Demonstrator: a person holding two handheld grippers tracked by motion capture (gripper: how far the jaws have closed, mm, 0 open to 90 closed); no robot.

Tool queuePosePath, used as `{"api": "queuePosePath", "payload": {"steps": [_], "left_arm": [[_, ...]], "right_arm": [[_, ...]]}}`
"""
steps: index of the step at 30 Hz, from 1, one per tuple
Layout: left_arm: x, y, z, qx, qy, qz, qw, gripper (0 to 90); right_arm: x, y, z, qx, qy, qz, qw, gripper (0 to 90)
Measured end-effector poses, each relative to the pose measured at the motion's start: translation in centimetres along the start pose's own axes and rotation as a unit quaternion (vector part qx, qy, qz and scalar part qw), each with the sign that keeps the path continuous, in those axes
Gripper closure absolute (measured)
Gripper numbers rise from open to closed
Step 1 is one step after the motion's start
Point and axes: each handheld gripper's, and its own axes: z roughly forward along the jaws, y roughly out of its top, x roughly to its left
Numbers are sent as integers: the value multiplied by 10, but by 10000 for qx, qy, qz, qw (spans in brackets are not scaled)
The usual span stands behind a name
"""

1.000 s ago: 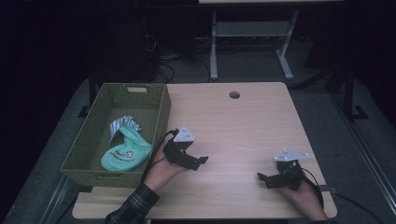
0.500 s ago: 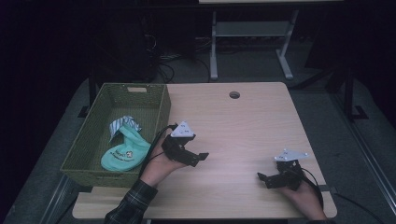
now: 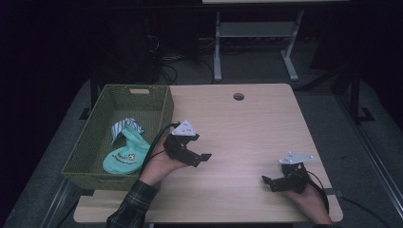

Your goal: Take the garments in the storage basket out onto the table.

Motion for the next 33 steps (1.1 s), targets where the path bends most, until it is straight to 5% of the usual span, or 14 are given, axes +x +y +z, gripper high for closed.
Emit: {"api": "queuePosePath", "payload": {"steps": [33], "left_arm": [[11,5,-33,27,286,-15,9996,143]], "right_arm": [[0,0,0,-4,0,6,10000,21]]}}
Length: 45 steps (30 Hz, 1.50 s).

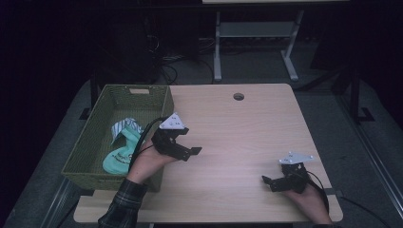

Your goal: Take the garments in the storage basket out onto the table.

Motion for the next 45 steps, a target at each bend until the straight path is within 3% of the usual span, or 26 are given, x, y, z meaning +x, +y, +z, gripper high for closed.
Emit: {"api": "queuePosePath", "payload": {"steps": [24,31,45], "left_arm": [[20,-12,-21,31,344,-176,9992,158],[28,-19,-27,78,547,-322,9980,161],[43,-32,-38,135,730,-487,9961,214]], "right_arm": [[0,0,0,1,0,0,10000,21],[0,0,0,3,0,2,10000,21],[0,0,0,3,0,-3,10000,21]]}}
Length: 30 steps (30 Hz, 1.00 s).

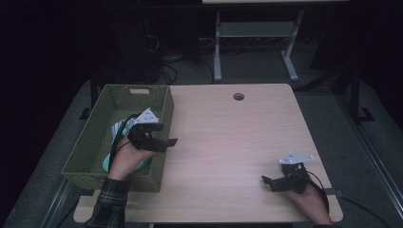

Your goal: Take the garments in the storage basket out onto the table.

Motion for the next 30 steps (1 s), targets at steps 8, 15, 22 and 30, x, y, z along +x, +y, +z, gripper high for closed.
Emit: {"api": "queuePosePath", "payload": {"steps": [8,15,22,30], "left_arm": [[4,-4,-2,-34,5,-116,9999,236],[12,-9,-11,-40,123,-182,9998,255],[24,-17,-22,-62,313,-287,9991,255],[32,-24,-28,75,490,-326,9982,255]], "right_arm": [[0,0,0,0,0,3,10000,22],[0,0,0,0,1,3,10000,21],[0,0,0,0,1,5,10000,21],[0,0,0,3,0,9,10000,21]]}}
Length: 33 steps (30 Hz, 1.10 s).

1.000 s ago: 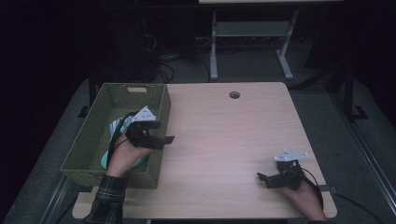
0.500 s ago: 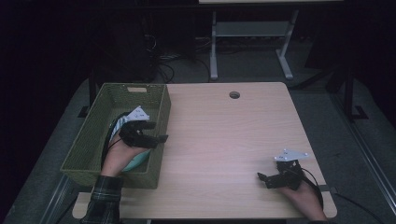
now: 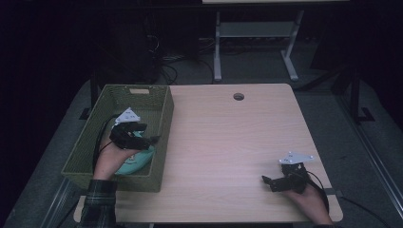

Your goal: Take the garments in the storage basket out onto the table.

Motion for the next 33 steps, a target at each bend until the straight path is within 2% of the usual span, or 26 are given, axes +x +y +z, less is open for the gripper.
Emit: {"api": "queuePosePath", "payload": {"steps": [9,16,23,29,30,33], "left_arm": [[13,-10,-5,67,155,-129,9998,288],[20,-17,-6,112,203,-131,9996,287],[29,-29,1,192,150,-162,9996,286],[33,-34,3,275,99,-111,9995,285],[33,-35,4,192,66,-173,9996,285],[34,-37,6,303,-5,-225,9993,286]], "right_arm": [[0,0,0,-2,0,-2,10000,22],[0,0,0,-3,1,-5,10000,21],[0,0,0,0,0,0,10000,21],[0,0,0,0,0,-1,10000,21],[0,0,0,0,0,0,10000,21],[0,0,0,2,0,-2,10000,22]]}}
